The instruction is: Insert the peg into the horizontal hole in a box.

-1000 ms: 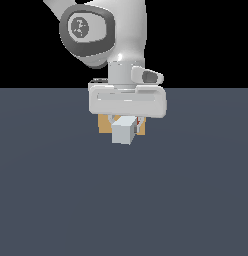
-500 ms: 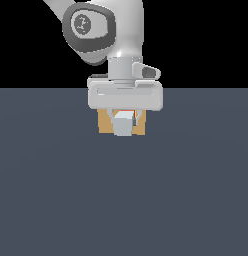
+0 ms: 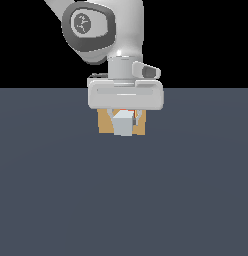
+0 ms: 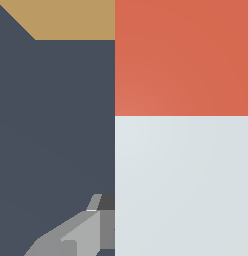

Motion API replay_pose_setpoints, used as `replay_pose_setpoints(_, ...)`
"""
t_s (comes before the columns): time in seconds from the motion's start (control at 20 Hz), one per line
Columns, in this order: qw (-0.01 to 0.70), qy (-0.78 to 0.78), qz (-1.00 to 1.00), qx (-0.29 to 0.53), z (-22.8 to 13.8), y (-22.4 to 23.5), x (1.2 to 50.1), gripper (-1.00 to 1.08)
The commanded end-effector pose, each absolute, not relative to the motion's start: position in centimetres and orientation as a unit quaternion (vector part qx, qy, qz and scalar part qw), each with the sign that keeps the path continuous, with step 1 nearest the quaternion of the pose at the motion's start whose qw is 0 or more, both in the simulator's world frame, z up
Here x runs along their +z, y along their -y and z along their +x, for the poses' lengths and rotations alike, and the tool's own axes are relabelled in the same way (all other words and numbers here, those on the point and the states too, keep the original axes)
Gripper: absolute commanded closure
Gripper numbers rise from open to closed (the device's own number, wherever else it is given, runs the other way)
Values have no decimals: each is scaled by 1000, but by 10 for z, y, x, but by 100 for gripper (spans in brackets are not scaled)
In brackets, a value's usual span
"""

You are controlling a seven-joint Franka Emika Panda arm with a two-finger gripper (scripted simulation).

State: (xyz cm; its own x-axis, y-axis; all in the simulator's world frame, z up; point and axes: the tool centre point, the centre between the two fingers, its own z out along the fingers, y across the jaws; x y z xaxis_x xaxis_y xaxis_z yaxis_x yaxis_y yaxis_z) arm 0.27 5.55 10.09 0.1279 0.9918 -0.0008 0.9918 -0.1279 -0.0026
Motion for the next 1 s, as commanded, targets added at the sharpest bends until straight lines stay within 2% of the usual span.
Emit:
replay_pose_setpoints(0.0,-1,660,-751,-2,5,-56,104,108)
replay_pose_setpoints(0.4,0,660,-751,0,5,-71,102,108)
replay_pose_setpoints(0.95,-1,660,-751,-1,15,-152,104,108)
